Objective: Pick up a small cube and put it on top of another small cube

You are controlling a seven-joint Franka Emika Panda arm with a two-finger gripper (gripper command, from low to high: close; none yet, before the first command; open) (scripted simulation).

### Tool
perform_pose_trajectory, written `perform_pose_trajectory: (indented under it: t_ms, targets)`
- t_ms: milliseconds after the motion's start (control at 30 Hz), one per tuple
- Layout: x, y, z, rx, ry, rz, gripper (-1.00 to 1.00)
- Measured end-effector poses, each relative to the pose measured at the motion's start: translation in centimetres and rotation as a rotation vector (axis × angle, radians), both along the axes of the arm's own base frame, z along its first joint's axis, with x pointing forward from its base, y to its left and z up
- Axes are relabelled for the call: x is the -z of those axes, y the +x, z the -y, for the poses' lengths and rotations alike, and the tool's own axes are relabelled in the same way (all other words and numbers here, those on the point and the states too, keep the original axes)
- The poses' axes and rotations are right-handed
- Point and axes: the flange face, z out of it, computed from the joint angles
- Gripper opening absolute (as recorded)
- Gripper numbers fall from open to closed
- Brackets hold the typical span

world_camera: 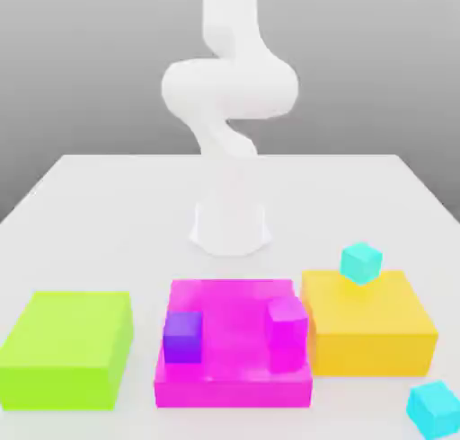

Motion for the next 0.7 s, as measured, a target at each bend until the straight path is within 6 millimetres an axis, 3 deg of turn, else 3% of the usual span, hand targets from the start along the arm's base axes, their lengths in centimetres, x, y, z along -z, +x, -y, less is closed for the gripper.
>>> perform_pose_trajectory:
  t_ms: [167,367,533,700]
  targets:
    - [6.8,5.8,-3.9,-0.019,-0.045,-0.127,0.0]
    - [16.0,10.6,-8.7,-0.059,-0.087,-0.27,0.0]
    - [24.3,12.7,-12.9,-0.104,-0.109,-0.386,0.0]
    - [32.8,12.9,-17.6,-0.168,-0.12,-0.501,0.0]
